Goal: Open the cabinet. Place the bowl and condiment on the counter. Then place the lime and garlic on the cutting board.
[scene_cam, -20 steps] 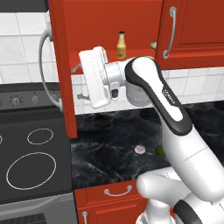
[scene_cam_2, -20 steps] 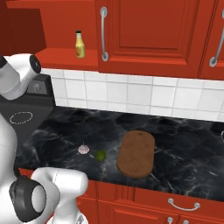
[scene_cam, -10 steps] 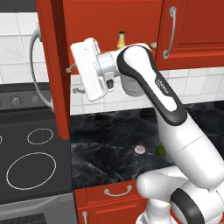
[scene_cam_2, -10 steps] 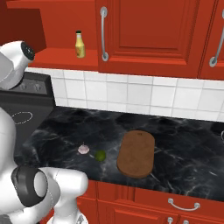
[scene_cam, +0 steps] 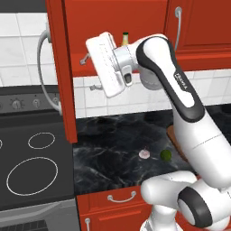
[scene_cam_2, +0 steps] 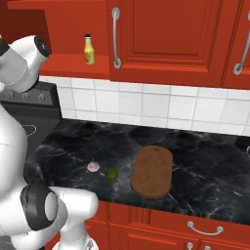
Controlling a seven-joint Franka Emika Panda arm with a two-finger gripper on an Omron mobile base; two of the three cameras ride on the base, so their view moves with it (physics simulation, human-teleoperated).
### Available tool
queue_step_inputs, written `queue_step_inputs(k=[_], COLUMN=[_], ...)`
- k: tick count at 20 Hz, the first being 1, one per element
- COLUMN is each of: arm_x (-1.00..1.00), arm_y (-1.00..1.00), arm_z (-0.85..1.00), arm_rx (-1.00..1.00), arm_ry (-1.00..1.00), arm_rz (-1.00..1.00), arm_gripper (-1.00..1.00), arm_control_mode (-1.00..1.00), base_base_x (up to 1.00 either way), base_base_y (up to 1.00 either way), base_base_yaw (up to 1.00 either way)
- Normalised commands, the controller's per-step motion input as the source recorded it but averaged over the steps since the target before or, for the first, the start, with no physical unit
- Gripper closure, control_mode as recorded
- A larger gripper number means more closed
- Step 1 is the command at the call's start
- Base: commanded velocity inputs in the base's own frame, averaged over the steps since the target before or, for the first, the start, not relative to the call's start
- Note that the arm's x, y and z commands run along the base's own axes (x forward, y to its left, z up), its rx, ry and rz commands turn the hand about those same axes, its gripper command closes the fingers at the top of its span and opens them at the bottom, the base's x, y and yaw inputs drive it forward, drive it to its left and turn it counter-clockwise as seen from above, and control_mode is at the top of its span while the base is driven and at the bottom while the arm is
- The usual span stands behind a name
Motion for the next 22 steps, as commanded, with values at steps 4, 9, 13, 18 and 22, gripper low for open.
queue_step_inputs(k=[4, 9, 13, 18, 22], arm_x=[-0.23, -0.34, -0.45, -0.34, -0.08], arm_y=[-0.66, -0.35, -0.48, -0.73, -0.44], arm_z=[-0.03, -0.05, 0.00, 0.00, -0.01], arm_rx=[0.01, 0.01, 0.00, -0.05, -0.20], arm_ry=[-0.01, -0.05, -0.16, -0.17, -0.23], arm_rz=[0.00, -0.06, 0.00, 0.00, 0.00], arm_gripper=[-1.00, -1.00, -1.00, -1.00, -1.00], arm_control_mode=[-1.00, -1.00, -1.00, -1.00, -1.00], base_base_x=[0.00, 0.00, 0.00, 0.00, 0.00], base_base_y=[0.00, 0.00, 0.00, 0.00, 0.00], base_base_yaw=[0.00, 0.00, 0.00, 0.00, 0.00])
